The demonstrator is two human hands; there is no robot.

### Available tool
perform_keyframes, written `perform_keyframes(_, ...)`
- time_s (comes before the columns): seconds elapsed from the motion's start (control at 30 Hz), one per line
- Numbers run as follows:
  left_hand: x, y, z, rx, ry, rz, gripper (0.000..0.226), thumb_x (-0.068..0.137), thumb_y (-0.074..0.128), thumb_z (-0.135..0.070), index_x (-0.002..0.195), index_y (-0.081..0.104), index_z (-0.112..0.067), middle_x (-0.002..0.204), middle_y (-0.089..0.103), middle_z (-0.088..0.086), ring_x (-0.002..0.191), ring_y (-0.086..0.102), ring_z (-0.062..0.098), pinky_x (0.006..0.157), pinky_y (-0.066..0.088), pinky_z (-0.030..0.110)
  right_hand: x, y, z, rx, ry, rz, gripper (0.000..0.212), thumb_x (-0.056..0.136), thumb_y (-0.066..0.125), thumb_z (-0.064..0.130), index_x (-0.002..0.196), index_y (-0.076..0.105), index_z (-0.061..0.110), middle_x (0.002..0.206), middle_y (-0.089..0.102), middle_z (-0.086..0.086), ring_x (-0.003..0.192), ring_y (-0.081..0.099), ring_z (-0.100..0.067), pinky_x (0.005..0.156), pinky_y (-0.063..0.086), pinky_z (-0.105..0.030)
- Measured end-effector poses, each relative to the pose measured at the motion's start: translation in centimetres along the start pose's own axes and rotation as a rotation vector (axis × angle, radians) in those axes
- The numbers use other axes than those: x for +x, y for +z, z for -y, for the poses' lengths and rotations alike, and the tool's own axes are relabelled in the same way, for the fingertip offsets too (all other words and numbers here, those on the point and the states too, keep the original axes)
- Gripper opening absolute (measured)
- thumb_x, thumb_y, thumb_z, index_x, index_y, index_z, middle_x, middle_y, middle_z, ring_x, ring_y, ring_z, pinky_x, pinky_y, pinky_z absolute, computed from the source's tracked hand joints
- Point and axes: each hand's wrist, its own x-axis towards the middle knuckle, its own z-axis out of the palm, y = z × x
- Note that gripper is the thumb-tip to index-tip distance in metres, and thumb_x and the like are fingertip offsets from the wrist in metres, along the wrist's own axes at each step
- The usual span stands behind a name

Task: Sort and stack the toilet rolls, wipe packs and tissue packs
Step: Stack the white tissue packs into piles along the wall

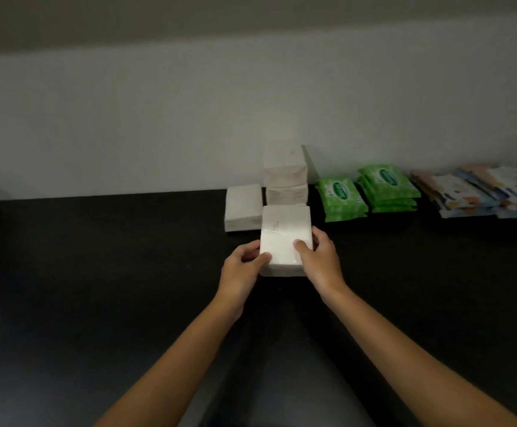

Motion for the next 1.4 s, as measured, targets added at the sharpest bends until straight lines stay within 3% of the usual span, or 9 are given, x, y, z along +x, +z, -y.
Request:
perform_keyframes(0.2,1.6,-3.9,-0.5,-0.023,0.0,-0.038,0.042,0.086,0.061,-0.019,0.127,0.054,-0.016,0.125,0.056,0.001,0.114,0.053,0.016,0.099,0.047,0.037,0.6,4.0,1.2,-0.008,-0.011,0.03,0.052,0.093,0.052,0.022,0.141,0.035,0.014,0.143,0.039,-0.008,0.125,0.047,-0.024,0.089,0.04,-0.026)
perform_keyframes(0.33,3.2,-5.3,-0.9,-0.051,0.013,-0.074,0.043,0.087,0.061,-0.019,0.129,0.052,-0.015,0.128,0.055,0.001,0.112,0.053,0.014,0.09,0.048,0.03,1.7,6.1,2.4,0.015,-0.039,0.039,0.049,0.092,0.053,0.022,0.138,0.039,0.015,0.14,0.046,-0.008,0.126,0.048,-0.023,0.099,0.043,-0.033)
perform_keyframes(0.43,5.1,-5.9,-1.8,-0.124,0.013,-0.099,0.043,0.087,0.06,-0.016,0.13,0.05,-0.013,0.124,0.055,0.002,0.101,0.053,0.011,0.081,0.047,0.026,3.0,7.3,3.6,0.056,-0.04,0.072,0.048,0.092,0.054,0.022,0.137,0.04,0.015,0.137,0.049,-0.008,0.124,0.049,-0.024,0.093,0.042,-0.029)
perform_keyframes(0.63,9.0,-6.6,-3.1,-0.204,-0.042,-0.135,0.043,0.088,0.059,-0.016,0.13,0.05,-0.014,0.132,0.053,0.008,0.118,0.052,0.022,0.103,0.044,0.04,5.7,9.3,5.0,0.114,-0.036,0.16,0.061,0.084,0.063,0.014,0.14,0.036,0.014,0.14,0.046,-0.006,0.128,0.046,-0.022,0.101,0.041,-0.032)
perform_keyframes(0.87,11.9,-6.8,-3.0,-0.186,-0.051,-0.126,0.041,0.09,0.056,-0.017,0.13,0.051,-0.013,0.13,0.055,0.007,0.117,0.053,0.022,0.104,0.044,0.042,7.6,10.0,4.2,-0.041,-0.12,0.204,0.067,0.077,0.069,0.008,0.137,0.04,0.016,0.136,0.049,-0.006,0.126,0.047,-0.019,0.1,0.044,-0.029)
perform_keyframes(0.97,12.6,-6.5,-2.8,-0.174,-0.035,-0.133,0.041,0.089,0.057,-0.019,0.13,0.051,-0.016,0.131,0.055,0.006,0.119,0.052,0.022,0.105,0.042,0.043,7.6,10.0,3.4,-0.058,-0.149,0.154,0.068,0.078,0.071,0.012,0.139,0.039,0.015,0.136,0.05,-0.004,0.127,0.046,-0.018,0.106,0.042,-0.034)
perform_keyframes(1.1,13.0,-5.8,-2.4,-0.184,-0.01,-0.125,0.04,0.09,0.057,-0.02,0.13,0.05,-0.017,0.131,0.054,0.004,0.112,0.052,0.015,0.102,0.043,0.036,7.5,10.4,2.6,-0.048,-0.129,-0.01,0.06,0.078,0.072,0.021,0.132,0.045,0.014,0.131,0.052,-0.007,0.119,0.053,-0.02,0.101,0.047,-0.036)
perform_keyframes(1.27,13.5,-5.2,-2.5,-0.185,0.013,-0.122,0.04,0.091,0.055,-0.021,0.13,0.049,-0.017,0.131,0.053,0.003,0.106,0.049,0.011,0.094,0.043,0.031,7.6,10.5,2.3,-0.051,-0.117,-0.075,0.051,0.082,0.068,0.022,0.128,0.047,0.015,0.126,0.053,-0.006,0.116,0.054,-0.021,0.099,0.048,-0.038)
perform_keyframes(1.4,13.8,-4.9,-2.8,-0.164,0.024,-0.121,0.041,0.092,0.053,-0.022,0.132,0.047,-0.016,0.134,0.052,0.004,0.115,0.05,0.015,0.096,0.041,0.031,7.8,10.4,2.4,-0.046,-0.119,-0.093,0.045,0.087,0.061,0.017,0.13,0.049,0.013,0.127,0.057,-0.006,0.118,0.054,-0.02,0.103,0.045,-0.036)
